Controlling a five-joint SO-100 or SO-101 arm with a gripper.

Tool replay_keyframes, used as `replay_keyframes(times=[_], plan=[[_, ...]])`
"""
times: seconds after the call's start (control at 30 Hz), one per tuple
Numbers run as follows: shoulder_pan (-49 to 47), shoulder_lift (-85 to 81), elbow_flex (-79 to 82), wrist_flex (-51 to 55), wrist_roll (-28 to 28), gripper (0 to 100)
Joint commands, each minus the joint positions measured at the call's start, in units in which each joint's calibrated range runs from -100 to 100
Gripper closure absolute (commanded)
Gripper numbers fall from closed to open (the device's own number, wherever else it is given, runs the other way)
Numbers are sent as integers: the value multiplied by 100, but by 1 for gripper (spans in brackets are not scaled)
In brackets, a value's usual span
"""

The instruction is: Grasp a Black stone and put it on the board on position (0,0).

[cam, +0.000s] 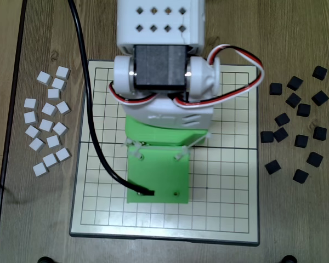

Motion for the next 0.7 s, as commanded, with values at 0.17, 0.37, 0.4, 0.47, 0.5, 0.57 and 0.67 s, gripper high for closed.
replay_keyframes(times=[0.17,0.37,0.4,0.47,0.5,0.57,0.67], plan=[[93,-292,-47,-109,29,94],[74,-284,-47,-159,24,94],[74,-284,-47,-159,24,94],[65,-284,-47,-159,20,94],[65,-284,-47,-159,20,94],[65,-284,-47,-159,20,94],[65,-284,-47,-159,20,94]])
